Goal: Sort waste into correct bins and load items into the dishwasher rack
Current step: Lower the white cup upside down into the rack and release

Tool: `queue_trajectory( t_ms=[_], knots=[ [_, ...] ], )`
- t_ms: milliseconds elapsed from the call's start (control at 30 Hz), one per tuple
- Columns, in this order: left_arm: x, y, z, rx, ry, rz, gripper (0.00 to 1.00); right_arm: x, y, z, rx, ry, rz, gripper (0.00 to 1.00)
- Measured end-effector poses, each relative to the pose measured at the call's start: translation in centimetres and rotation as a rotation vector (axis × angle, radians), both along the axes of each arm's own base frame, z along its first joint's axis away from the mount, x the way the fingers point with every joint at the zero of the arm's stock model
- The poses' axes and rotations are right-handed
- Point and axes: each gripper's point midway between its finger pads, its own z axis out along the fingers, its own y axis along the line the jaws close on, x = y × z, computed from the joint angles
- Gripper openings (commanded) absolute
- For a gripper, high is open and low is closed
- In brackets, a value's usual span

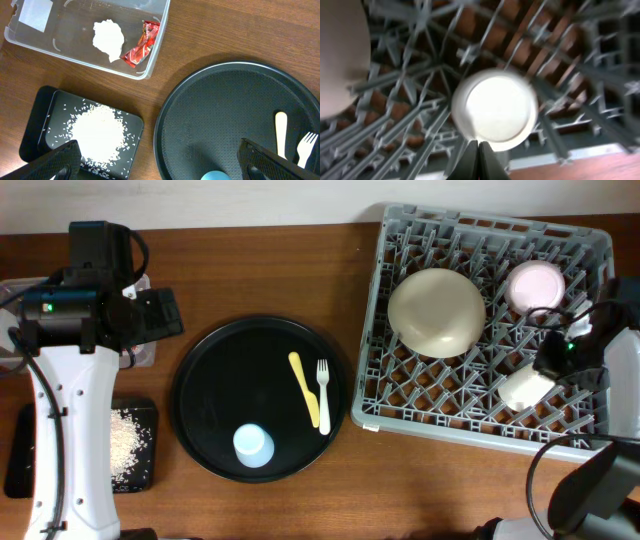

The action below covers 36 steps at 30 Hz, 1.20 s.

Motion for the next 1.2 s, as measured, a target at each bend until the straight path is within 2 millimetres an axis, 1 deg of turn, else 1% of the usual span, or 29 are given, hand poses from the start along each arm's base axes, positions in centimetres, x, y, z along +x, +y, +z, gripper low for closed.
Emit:
queue_trajectory(
  t_ms=[133,200,267,367,500,567,600,767,833,867,900,933,967,1000,1067,1100,1167,1200],
  knots=[
    [0.0,0.0,0.0,0.0,0.0,0.0,0.99,0.5,-0.8,0.1,-0.033,-0.014,-0.024,0.04],
    [0.0,0.0,0.0,0.0,0.0,0.0,0.99,0.7,-0.9,-0.7,-0.033,-0.008,-0.027,0.04],
    [0.0,0.0,0.0,0.0,0.0,0.0,0.99,0.2,-0.7,-1.8,-0.018,0.022,-0.027,0.04],
    [0.0,0.0,0.0,0.0,0.0,0.0,0.99,0.1,-0.6,-1.9,-0.016,0.026,-0.03,0.04],
    [0.0,0.0,0.0,0.0,0.0,0.0,0.99,-1.0,0.0,-1.9,0.008,0.075,-0.029,0.04],
    [0.0,0.0,0.0,0.0,0.0,0.0,0.99,-2.8,0.9,-2.3,0.049,0.149,-0.028,0.04],
    [0.0,0.0,0.0,0.0,0.0,0.0,0.99,-2.9,1.0,-2.4,0.051,0.152,-0.027,0.04],
    [0.0,0.0,0.0,0.0,0.0,0.0,0.99,-2.4,1.5,-2.2,0.08,0.127,-0.018,0.04],
    [0.0,0.0,0.0,0.0,0.0,0.0,0.99,-1.6,1.2,-0.3,0.074,0.087,-0.018,0.04],
    [0.0,0.0,0.0,0.0,-0.001,0.0,0.99,-1.1,0.6,0.8,0.062,0.047,-0.04,0.04],
    [0.0,0.0,0.0,0.0,0.0,0.0,0.99,-1.3,0.0,1.6,0.056,0.026,-0.079,0.04],
    [0.0,0.0,0.0,0.0,0.0,0.0,0.99,-2.0,-1.4,2.3,0.052,0.005,-0.137,0.04],
    [0.0,0.0,0.0,0.0,0.0,0.0,0.99,-2.8,-2.6,2.6,0.05,-0.001,-0.192,0.04],
    [0.0,0.0,0.0,0.0,0.0,0.0,0.99,-3.8,-4.1,2.7,0.042,0.005,-0.25,0.04],
    [0.0,0.0,0.0,0.0,0.0,0.0,0.99,-6.2,-7.4,2.6,0.034,0.012,-0.417,0.04],
    [0.0,0.0,0.0,0.0,0.0,0.0,0.99,-7.4,-8.7,2.6,0.041,0.012,-0.503,0.04],
    [0.0,0.0,0.0,0.0,0.0,0.0,0.99,-10.0,-10.9,2.5,0.055,0.022,-0.684,0.04],
    [0.0,0.0,0.0,0.0,0.0,0.0,0.99,-11.7,-11.6,2.1,0.071,0.041,-0.787,0.04]
  ],
)
